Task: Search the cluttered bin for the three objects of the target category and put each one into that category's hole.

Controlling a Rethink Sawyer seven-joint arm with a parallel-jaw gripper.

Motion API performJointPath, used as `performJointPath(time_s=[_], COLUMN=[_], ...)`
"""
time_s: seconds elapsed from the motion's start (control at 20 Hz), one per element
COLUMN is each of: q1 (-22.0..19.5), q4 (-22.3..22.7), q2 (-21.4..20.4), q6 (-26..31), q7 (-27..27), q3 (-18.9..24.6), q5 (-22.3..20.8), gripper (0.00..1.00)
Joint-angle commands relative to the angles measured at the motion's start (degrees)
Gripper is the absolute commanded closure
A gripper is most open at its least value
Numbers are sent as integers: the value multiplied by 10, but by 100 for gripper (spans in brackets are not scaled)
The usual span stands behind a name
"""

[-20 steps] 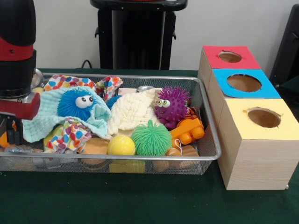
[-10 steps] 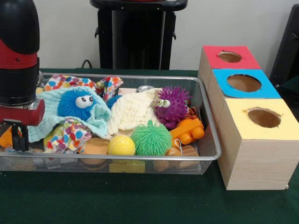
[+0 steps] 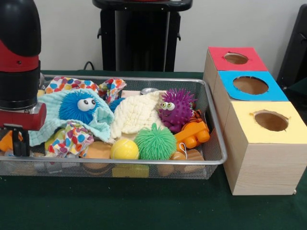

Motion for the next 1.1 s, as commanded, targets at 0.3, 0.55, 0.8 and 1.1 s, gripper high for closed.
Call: performJointPath(time_s=[0.3,0.55,0.8,1.1], q1=[-17,-19,-19,-24], q4=[20,23,23,27], q2=[-1,0,-1,0], q6=[42,42,35,25], q7=[-129,-126,-121,-120], q3=[52,53,53,57], q5=[-12,-13,-14,-14], gripper=[100,100,100,100])
